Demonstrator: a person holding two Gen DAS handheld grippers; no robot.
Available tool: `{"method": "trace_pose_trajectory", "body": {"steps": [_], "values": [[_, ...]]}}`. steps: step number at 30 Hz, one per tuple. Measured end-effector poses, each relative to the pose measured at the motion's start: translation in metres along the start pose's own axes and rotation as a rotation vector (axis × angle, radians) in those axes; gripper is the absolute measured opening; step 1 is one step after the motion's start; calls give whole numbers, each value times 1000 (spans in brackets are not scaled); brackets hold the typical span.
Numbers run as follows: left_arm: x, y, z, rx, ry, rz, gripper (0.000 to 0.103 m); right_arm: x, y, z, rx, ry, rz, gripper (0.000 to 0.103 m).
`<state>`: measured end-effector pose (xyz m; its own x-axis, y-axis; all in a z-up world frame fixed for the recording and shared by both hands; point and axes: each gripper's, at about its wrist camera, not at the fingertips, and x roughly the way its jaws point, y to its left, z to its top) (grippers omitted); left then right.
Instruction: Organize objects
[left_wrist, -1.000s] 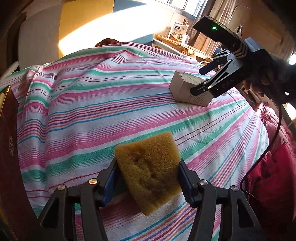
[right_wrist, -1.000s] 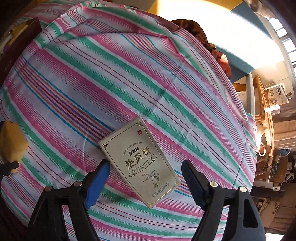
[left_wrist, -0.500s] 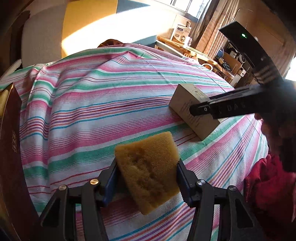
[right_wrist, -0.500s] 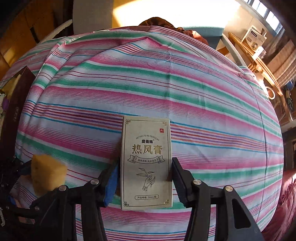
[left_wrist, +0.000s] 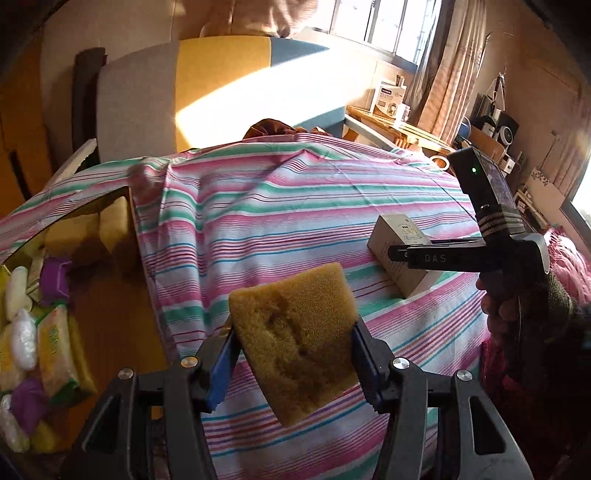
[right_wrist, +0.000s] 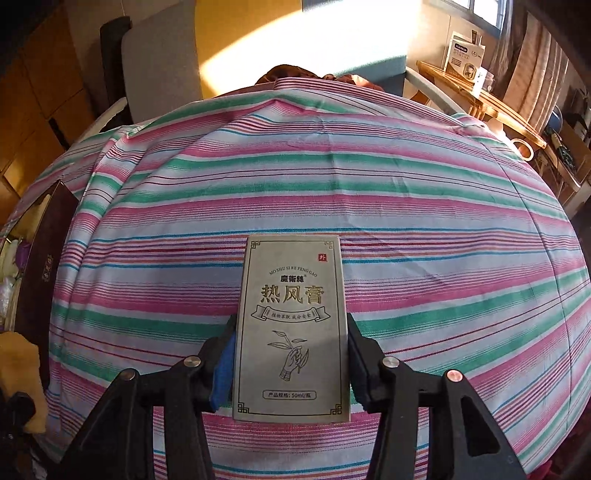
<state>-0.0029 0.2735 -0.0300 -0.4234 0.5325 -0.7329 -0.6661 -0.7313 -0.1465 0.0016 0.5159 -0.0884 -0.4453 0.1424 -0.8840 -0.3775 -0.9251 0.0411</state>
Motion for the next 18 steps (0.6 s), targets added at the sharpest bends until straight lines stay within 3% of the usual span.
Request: {"method": "trace_pose_trajectory", "body": {"steps": [6,13,18], "values": [[-39,37,-6,-52,-46,94,58,3,1,0,-9,1,5,51],[-76,85,-14,-135,-86,257,58,6,3,-1,-21,9,-17,51],[-90,109,-23,-178,-102,318,58,7,4,-1,-28,7,-27,51]]}}
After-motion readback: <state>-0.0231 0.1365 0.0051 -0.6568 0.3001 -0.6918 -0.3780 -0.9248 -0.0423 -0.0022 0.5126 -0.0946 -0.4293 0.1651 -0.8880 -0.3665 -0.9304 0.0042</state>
